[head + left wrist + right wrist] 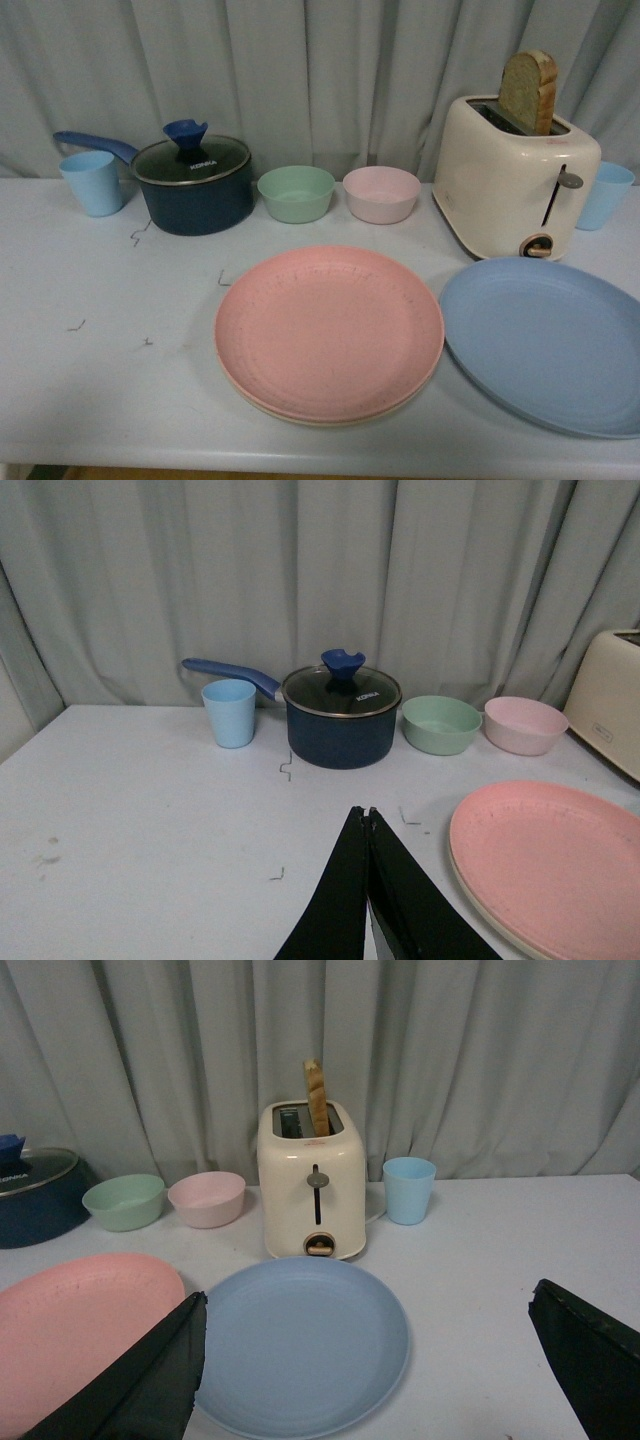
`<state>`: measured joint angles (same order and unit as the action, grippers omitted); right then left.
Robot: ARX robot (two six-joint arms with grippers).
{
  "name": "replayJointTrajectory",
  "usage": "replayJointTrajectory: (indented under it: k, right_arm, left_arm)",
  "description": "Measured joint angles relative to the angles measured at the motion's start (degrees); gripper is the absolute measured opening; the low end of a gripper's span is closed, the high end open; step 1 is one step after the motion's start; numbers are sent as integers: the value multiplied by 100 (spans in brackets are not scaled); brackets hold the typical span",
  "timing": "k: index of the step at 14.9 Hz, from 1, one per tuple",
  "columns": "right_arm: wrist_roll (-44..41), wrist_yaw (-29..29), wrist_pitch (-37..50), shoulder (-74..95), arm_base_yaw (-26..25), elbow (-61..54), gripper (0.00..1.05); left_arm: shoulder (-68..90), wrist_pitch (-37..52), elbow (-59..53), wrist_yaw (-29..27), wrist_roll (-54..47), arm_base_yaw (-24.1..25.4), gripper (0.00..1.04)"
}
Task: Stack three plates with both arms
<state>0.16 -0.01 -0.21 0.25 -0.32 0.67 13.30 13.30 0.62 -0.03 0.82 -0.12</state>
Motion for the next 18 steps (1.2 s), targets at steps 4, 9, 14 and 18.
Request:
replayJointTrajectory:
  k: [4, 9, 14, 18]
  right_arm:
    - [0, 0, 0, 0, 0, 0, 98]
    - [0, 0, 4, 0, 2, 0, 98]
    - [0, 0, 0, 0, 2, 0, 98]
    - [-476, -1825, -203, 3003, -1176, 1021, 98]
  left_arm:
    - [-540, -638, 11, -9, 0, 0, 2]
    - [-1283, -1351, 4, 4, -2, 0, 2]
    - [-1283, -1353, 4, 2, 0, 0, 59]
    - [-1283, -1346, 4, 2, -9, 0, 98]
